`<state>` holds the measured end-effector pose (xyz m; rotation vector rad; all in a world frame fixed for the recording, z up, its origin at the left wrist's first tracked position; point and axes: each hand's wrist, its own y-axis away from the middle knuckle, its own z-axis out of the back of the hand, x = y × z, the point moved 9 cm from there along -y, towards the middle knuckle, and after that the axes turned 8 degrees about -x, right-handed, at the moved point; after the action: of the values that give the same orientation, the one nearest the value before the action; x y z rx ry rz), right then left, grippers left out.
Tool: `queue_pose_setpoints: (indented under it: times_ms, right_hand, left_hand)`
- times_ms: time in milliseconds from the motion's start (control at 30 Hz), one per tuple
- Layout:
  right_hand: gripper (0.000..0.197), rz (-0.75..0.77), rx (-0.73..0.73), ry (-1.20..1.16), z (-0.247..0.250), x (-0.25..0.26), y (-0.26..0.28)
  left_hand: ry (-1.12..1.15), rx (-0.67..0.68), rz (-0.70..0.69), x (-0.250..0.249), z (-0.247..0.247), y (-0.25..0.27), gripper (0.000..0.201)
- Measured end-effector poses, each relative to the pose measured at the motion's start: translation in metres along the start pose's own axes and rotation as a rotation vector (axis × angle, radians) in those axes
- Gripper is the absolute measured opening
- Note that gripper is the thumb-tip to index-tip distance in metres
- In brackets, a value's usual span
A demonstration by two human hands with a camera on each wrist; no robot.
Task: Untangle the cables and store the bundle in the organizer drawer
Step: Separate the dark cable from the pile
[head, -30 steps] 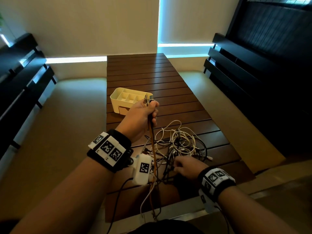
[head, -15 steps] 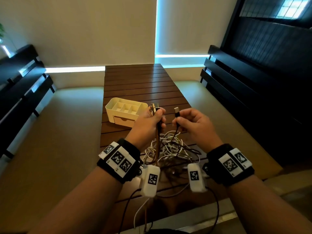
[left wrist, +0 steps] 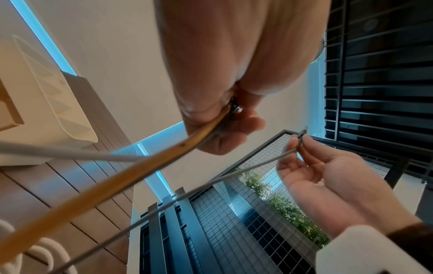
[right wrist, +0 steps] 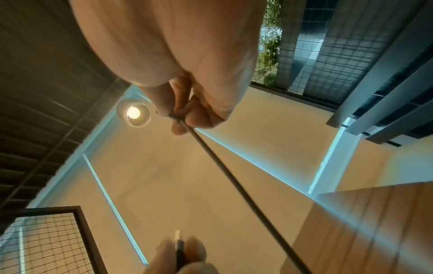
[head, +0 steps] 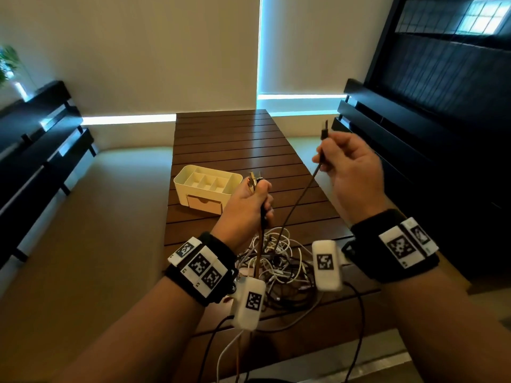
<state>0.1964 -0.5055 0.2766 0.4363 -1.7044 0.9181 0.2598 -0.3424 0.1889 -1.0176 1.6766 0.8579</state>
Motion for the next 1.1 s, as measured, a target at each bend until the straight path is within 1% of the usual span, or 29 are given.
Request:
queue_pose_setpoints:
  times_ms: [100, 200, 300, 467, 600, 767, 900, 1033, 1100]
  right_hand:
    - [0.013, -0.037, 0.071, 0.025, -0.012, -0.008, 0.004]
    - [0.017, -0.132, 0.112, 0.042, -0.026, -0.041, 0.024]
    - [0.015, -0.168, 0.157, 0.082, -0.037, -0.064, 0.039]
    - [0.019, -0.092, 0.171, 0.121, -0.046, -0.064, 0.044]
    - [0.021, -0.095, 0.212, 0.09, -0.051, -0.063, 0.046]
    - [0.023, -0.041, 0.217, 0.093, -0.053, -0.055, 0.046]
    - [0.017, 0.005, 0.189, 0.119, -0.053, -0.051, 0.046]
    - [0.014, 0.052, 0.123, 0.142, -0.05, -0.05, 0.046]
    - [0.014, 0.107, 0.085, 0.186, -0.048, -0.048, 0.046]
  left_hand:
    - [0.003, -0.015, -0.051, -0.006, -0.001, -0.001, 0.016]
    - [-0.009, -0.062, -0.099, -0.01, 0.0, -0.002, 0.018]
    - [0.028, -0.081, -0.107, -0.012, 0.002, -0.003, 0.021]
    - [0.015, -0.071, -0.087, -0.007, 0.001, -0.004, 0.021]
    - [0.019, -0.075, -0.105, -0.009, 0.002, -0.004, 0.023]
    - [0.035, -0.063, -0.103, -0.008, 0.0, -0.004, 0.024]
    - [0.049, -0.07, -0.101, -0.007, 0.0, -0.005, 0.025]
    - [0.043, -0.085, -0.1, -0.004, 0.0, -0.005, 0.028]
    - [0.064, -0.085, -0.096, -0.004, 0.0, -0.004, 0.028]
